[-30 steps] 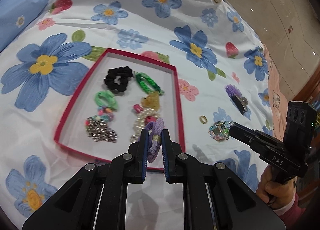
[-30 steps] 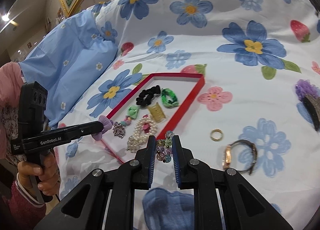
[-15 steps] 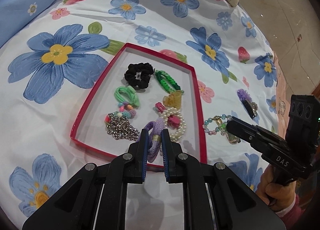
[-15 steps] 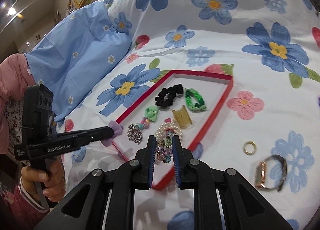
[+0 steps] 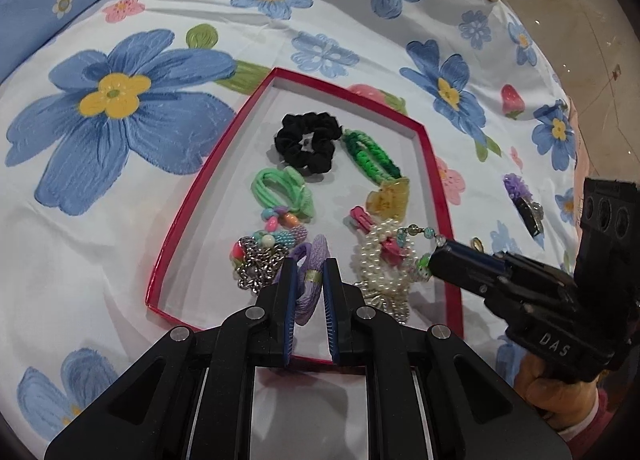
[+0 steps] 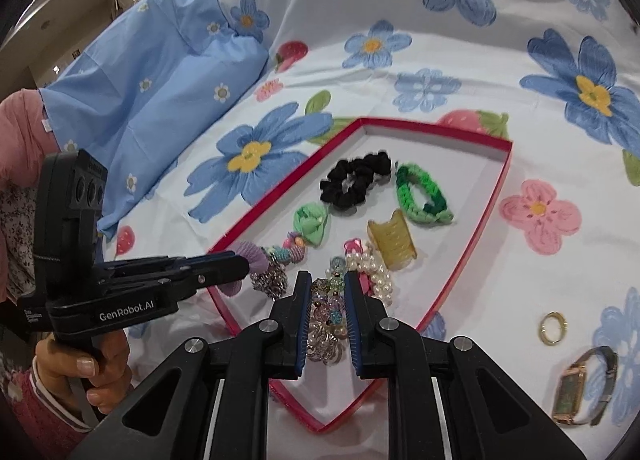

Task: Organize jewelry
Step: 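Carry the purple tie and beaded bracelet into the red tray and open both tools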

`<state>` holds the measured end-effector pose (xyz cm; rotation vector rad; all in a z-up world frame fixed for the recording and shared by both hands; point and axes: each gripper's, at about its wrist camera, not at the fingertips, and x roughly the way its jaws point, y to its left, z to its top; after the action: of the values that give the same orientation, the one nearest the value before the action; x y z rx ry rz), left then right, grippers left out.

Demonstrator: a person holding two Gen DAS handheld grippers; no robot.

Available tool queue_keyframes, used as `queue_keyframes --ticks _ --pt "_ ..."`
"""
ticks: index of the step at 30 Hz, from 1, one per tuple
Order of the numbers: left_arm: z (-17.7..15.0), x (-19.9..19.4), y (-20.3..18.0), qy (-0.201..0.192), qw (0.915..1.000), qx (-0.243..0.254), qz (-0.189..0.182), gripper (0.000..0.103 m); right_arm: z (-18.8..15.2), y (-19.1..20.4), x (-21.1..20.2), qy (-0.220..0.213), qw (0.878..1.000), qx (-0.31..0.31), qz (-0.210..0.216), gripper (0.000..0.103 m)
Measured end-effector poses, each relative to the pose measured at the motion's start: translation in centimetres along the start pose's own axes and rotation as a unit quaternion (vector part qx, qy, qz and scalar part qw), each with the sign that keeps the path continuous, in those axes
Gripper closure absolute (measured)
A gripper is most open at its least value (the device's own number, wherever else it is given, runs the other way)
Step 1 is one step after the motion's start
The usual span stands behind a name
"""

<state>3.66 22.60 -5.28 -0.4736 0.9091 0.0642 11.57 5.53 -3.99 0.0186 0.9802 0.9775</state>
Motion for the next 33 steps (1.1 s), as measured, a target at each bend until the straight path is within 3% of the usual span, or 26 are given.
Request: queue_keyframes --ticks 12,20,29,33 --pt "-0.4 1.5 0.7 0.017 0.9998 -0.004 0.009 0.091 -1.0 -0.2 1.9 0.033 0.999 -0.018 -0.027 0.087" --pt "-0.5 1.6 0.6 0.020 0.9997 0.000 0.013 0.090 -1.0 -0.3 2.3 0.044 0.999 -0.013 -0.019 0.083" --pt "-0.6 1.5 0.6 0.023 0.9996 -0.003 0.019 0.076 -1.0 -0.4 2.2 0.046 0.999 -0.008 -0.014 0.082" --pt "-0.6 1.2 0.6 0.020 0.9996 -0.003 0.020 0.072 -1.1 -0.5 2.1 0.047 0.999 -0.006 -0.007 0.074"
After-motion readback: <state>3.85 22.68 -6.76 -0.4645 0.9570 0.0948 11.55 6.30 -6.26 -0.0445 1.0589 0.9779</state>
